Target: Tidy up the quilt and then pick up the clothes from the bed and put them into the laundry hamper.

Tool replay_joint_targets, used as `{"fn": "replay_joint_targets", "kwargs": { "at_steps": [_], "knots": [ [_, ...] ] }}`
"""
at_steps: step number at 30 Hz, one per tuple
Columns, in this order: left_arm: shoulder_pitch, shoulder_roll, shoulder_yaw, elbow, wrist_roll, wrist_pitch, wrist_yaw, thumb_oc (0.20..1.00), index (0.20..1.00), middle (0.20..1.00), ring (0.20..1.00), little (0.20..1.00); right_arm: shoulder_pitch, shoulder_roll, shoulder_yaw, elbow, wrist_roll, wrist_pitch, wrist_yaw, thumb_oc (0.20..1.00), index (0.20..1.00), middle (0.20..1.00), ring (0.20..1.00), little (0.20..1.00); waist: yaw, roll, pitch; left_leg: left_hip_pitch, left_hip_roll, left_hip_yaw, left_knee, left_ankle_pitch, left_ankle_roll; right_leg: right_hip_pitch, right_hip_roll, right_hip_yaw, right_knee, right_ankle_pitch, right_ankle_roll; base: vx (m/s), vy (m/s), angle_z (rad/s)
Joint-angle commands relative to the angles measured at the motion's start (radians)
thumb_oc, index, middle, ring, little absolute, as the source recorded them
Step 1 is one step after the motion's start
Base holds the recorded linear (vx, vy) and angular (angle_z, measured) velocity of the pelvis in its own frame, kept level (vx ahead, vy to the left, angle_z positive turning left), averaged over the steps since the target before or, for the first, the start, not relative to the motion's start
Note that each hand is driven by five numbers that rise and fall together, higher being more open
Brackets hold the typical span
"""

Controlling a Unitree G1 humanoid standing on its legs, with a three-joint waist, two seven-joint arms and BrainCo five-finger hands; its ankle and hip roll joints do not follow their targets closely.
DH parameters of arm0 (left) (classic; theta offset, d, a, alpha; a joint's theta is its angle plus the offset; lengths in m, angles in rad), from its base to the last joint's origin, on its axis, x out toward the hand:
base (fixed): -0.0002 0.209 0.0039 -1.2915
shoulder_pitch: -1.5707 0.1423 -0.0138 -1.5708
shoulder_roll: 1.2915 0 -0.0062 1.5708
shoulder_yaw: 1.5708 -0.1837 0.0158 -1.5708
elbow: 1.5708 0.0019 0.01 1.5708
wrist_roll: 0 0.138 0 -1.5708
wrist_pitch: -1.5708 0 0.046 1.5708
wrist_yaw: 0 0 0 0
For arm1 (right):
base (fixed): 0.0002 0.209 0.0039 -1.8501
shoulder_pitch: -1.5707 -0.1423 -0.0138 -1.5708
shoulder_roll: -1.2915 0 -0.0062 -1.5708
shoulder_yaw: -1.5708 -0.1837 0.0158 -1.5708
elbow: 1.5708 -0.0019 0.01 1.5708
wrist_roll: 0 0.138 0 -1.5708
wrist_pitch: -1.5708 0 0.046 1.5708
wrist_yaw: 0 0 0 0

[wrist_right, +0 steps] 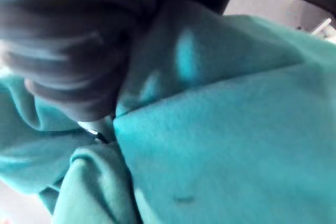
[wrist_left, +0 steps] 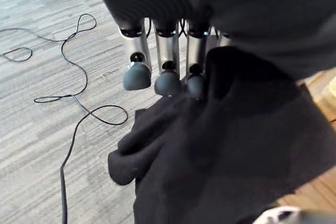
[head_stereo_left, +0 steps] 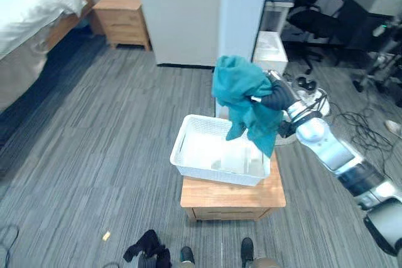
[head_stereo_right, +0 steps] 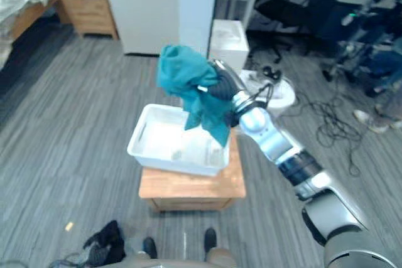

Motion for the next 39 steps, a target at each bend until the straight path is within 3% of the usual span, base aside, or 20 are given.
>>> {"fn": "replay_joint_targets", "kwargs": {
  "at_steps": [1,4,5,6,8,12,14,16,17,18,20,24,26,28,29,39],
  "knots": [
    [-0.1,0.04,-0.05,0.013,-0.065,-0.049,0.068,0.2,0.2,0.2,0.2,0.2,-0.154,0.063,0.011,0.21,-0.079,0.024,-0.047,0.2,0.2,0.2,0.2,0.2,0.046,0.019,0.059,0.032,-0.007,0.007,-0.005,-0.106,-0.041,-0.002,-0.056,0.012,0.043,-0.128,0.063,-0.03,-0.045,0.32],
    [-0.107,0.034,-0.037,0.001,-0.114,-0.06,0.075,0.2,0.2,0.2,0.2,0.2,-0.152,0.107,0.008,0.328,-0.097,0.039,-0.053,0.2,0.2,0.2,0.2,0.2,0.054,0.037,0.071,0.016,-0.012,-0.009,-0.005,-0.1,-0.043,-0.004,-0.06,-0.004,0.035,-0.125,0.061,-0.01,-0.04,0.33],
    [-0.109,0.032,-0.02,-0.006,-0.156,-0.07,0.076,0.2,0.2,0.2,0.2,0.2,-0.154,0.114,0.016,0.377,-0.124,0.055,-0.057,0.507,0.507,0.507,0.507,0.507,0.058,0.048,0.074,0.007,-0.014,-0.017,-0.005,-0.096,-0.045,-0.007,-0.063,-0.01,0.03,-0.123,0.061,-0.01,-0.033,0.29],
    [-0.121,0.03,0.029,-0.047,-0.251,-0.098,0.096,0.2,0.2,0.2,0.2,0.2,-0.15,0.132,0.04,0.518,-0.208,0.089,-0.052,1.0,1.0,1.0,1.0,1.0,0.071,0.07,0.074,-0.008,-0.017,-0.032,-0.005,-0.086,-0.052,-0.003,-0.067,-0.03,0.012,-0.12,0.06,0.0,-0.042,0.2],
    [-0.124,0.029,0.041,-0.069,-0.277,-0.105,0.098,0.2,0.2,0.2,0.2,0.2,-0.161,0.134,0.055,0.551,-0.248,0.1,-0.055,1.0,1.0,1.0,1.0,1.0,0.071,0.074,0.072,-0.01,-0.016,-0.036,-0.005,-0.085,-0.055,0.004,-0.068,-0.039,0.006,-0.12,0.06,0.02,-0.029,0.28],
    [-0.143,0.047,0.113,-0.319,-0.444,-0.189,0.13,0.2,0.2,0.2,0.2,0.2,-0.13,0.08,0.096,0.545,-0.472,0.143,-0.096,1.0,1.0,1.0,1.0,1.0,0.065,0.075,0.069,0.004,-0.012,-0.048,-0.005,-0.087,-0.061,0.033,-0.067,-0.056,0.003,-0.127,0.061,0.03,-0.026,0.16],
    [-0.145,0.063,0.127,-0.402,-0.467,-0.206,0.133,0.2,0.2,0.2,0.2,0.2,-0.107,0.053,0.095,0.52,-0.512,0.155,-0.106,1.0,1.0,1.0,1.0,1.0,0.06,0.072,0.065,0.003,-0.011,-0.049,-0.005,-0.086,-0.062,0.032,-0.066,-0.054,0.003,-0.125,0.061,0.0,-0.019,0.09],
    [-0.125,0.112,0.163,-0.679,-0.505,-0.26,0.094,0.2,0.2,0.2,0.2,0.2,0.007,-0.041,0.049,0.454,-0.594,0.173,-0.111,1.0,1.0,1.0,1.0,1.0,0.046,0.066,0.062,0.016,-0.009,-0.046,-0.005,-0.091,-0.06,0.043,-0.065,-0.052,0.009,-0.13,0.062,-0.01,-0.029,0.05],
    [-0.125,0.112,0.163,-0.679,-0.505,-0.26,0.094,0.2,0.2,0.2,0.2,0.2,0.008,-0.041,0.049,0.454,-0.594,0.173,-0.111,1.0,1.0,1.0,1.0,1.0,0.046,0.066,0.061,0.015,-0.009,-0.046,-0.005,-0.091,-0.06,0.042,-0.065,-0.052,0.008,-0.13,0.062,0.01,-0.038,-0.03],
    [-0.107,0.16,0.196,-0.86,-0.552,-0.299,0.046,0.2,0.2,0.2,0.2,0.2,0.1,-0.079,-0.01,0.44,-0.595,0.181,-0.119,1.0,1.0,1.0,1.0,1.0,0.032,0.064,0.056,0.032,-0.005,-0.039,-0.005,-0.1,-0.059,0.054,-0.064,-0.045,0.012,-0.135,0.065,0.01,-0.027,-0.08],
    [-0.094,0.214,0.239,-0.996,-0.566,-0.314,0.003,0.2,0.2,0.2,0.2,0.2,0.23,-0.07,-0.102,0.434,-0.53,0.179,-0.108,1.0,1.0,1.0,1.0,1.0,0.015,0.061,0.047,0.047,-0.002,-0.029,-0.005,-0.106,-0.059,0.06,-0.062,-0.034,0.015,-0.139,0.064,0.02,-0.022,-0.12],
    [-0.102,0.273,0.304,-1.123,-0.56,-0.331,-0.046,0.2,0.2,0.2,0.2,0.2,0.411,-0.056,-0.206,0.437,-0.439,0.167,-0.063,1.0,1.0,1.0,1.0,1.0,-0.009,0.05,0.029,0.068,0.002,-0.017,-0.005,-0.112,-0.059,0.07,-0.056,-0.019,0.017,-0.143,0.06,0.03,-0.011,-0.2],
    [-0.158,0.292,0.354,-1.192,-0.553,-0.347,-0.046,0.2,0.2,0.2,0.2,0.2,0.529,-0.037,-0.253,0.542,-0.445,0.173,-0.048,1.0,1.0,1.0,1.0,1.0,-0.031,0.043,0.012,0.092,0.005,-0.007,-0.005,-0.121,-0.06,0.087,-0.05,-0.009,0.016,-0.15,0.055,0.04,-0.027,-0.17],
    [-0.188,0.291,0.364,-1.209,-0.55,-0.349,-0.04,0.2,0.2,0.2,0.2,0.2,0.569,-0.013,-0.273,0.599,-0.441,0.178,-0.052,1.0,1.0,1.0,1.0,1.0,-0.041,0.042,0.007,0.104,0.005,-0.003,-0.005,-0.128,-0.062,0.097,-0.048,-0.004,0.013,-0.156,0.056,0.05,-0.031,-0.21],
    [-0.296,0.311,0.358,-1.206,-0.503,-0.338,-0.009,0.2,0.2,0.2,0.2,0.2,0.64,0.065,-0.293,0.758,-0.431,0.196,-0.048,1.0,1.0,1.0,1.0,1.0,-0.068,0.042,-0.008,0.12,0.008,0.005,-0.005,-0.133,-0.063,0.106,-0.043,0.008,0.012,-0.16,0.055,0.05,-0.039,-0.19],
    [-0.561,0.327,0.264,-1.116,-0.434,-0.298,0.083,0.2,0.2,0.2,0.2,0.2,0.776,0.209,-0.336,0.925,-0.337,0.223,-0.059,1.0,1.0,1.0,1.0,1.0,-0.16,0.056,-0.038,0.155,0.021,0.045,-0.005,-0.137,-0.07,0.115,-0.028,0.045,0.004,-0.165,0.051,0.05,-0.009,-0.17]
  ]
}}
